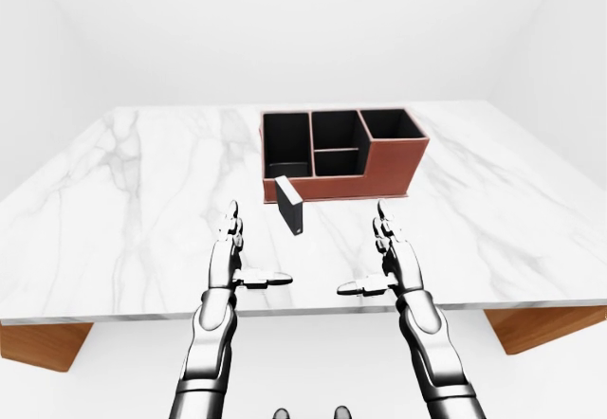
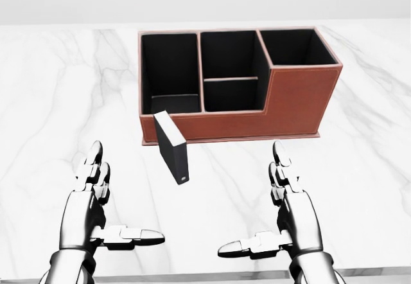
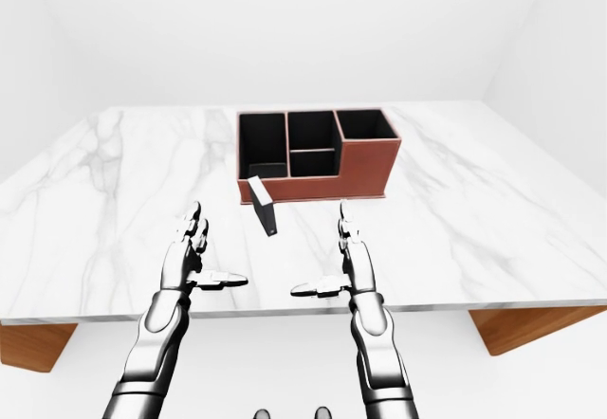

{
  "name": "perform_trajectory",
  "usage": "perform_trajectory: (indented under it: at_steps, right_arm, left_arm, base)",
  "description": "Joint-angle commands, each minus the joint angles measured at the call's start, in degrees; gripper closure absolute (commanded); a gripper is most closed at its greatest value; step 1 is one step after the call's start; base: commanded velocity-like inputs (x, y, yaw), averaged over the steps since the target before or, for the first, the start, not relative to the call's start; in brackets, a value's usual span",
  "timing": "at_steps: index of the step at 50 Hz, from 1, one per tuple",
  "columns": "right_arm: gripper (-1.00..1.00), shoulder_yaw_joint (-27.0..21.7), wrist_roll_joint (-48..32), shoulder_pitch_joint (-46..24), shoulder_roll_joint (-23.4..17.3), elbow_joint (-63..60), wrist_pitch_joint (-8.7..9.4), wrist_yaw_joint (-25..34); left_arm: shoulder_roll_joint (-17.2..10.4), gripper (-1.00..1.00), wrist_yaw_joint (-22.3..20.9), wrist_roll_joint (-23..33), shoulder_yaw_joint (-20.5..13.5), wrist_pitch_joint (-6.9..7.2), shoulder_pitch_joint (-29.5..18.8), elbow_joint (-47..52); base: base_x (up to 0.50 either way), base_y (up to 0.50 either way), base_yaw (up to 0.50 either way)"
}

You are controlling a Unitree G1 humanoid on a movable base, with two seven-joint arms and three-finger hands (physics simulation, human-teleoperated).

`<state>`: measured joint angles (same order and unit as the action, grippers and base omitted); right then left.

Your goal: Pick up the book and place it in the right compartment of the caddy.

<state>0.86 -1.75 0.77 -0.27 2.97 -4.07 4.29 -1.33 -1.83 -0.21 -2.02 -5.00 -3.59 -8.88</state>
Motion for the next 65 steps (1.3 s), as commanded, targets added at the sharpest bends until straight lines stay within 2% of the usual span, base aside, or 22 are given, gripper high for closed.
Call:
perform_trajectory:
  at_steps: [1, 13, 19, 27, 32, 38, 42, 65]
  right_arm:
    - [-1.0, -0.02, -0.17, -0.23, 0.01, 0.76, -0.28, -0.07]
    - [-1.0, -0.03, -0.4, -0.57, 0.02, 1.8, -0.61, -0.3]
    - [-1.0, 0.16, -0.55, -0.21, 0.07, 0.6, 0.3, -0.36]
    - [-1.0, 0.28, -0.73, 0.01, 0.08, 0.71, 0.03, -0.36]
    - [-1.0, 0.08, -0.74, -0.47, -0.01, 2.26, -0.88, -0.31]
    - [-1.0, 0.23, -0.84, -0.32, 0.05, 1.57, -0.4, -0.26]
    - [-1.0, 0.18, -0.91, -0.61, 0.03, 2.4, -0.91, -0.28]
    - [-1.0, 0.26, -1.05, 0.0, 0.04, 1.04, 0.45, -0.29]
  left_arm:
    - [-0.05, -1.0, -0.12, -0.03, -0.07, 0.0, -0.09, -0.25]
    - [-0.03, -1.0, -0.14, 0.1, 0.03, 0.0, 0.13, 0.47]
    - [-0.08, -1.0, -0.24, 0.08, -0.09, 0.0, -0.11, -0.4]
    - [0.02, -1.0, -0.19, 0.21, 0.06, 0.0, 0.1, -0.18]
    - [0.01, -1.0, -0.2, 0.22, 0.07, 0.0, -0.06, -0.53]
    - [-0.01, -1.0, -0.24, 0.2, 0.05, 0.0, -0.2, -0.96]
    - [-0.06, -1.0, -0.3, 0.17, 0.0, 0.0, -0.29, -1.24]
    - [0.05, -1.0, -0.27, 0.29, 0.2, 0.0, -0.03, -0.66]
  base:
    - [0.3, 0.0, 0.0]
    - [0.29, 0.0, 0.0]
    - [0.26, 0.0, 0.0]
    - [0.24, 0.0, 0.0]
    - [0.22, 0.0, 0.0]
    - [0.2, 0.0, 0.0]
    - [0.12, 0.0, 0.0]
    - [0.09, 0.0, 0.0]
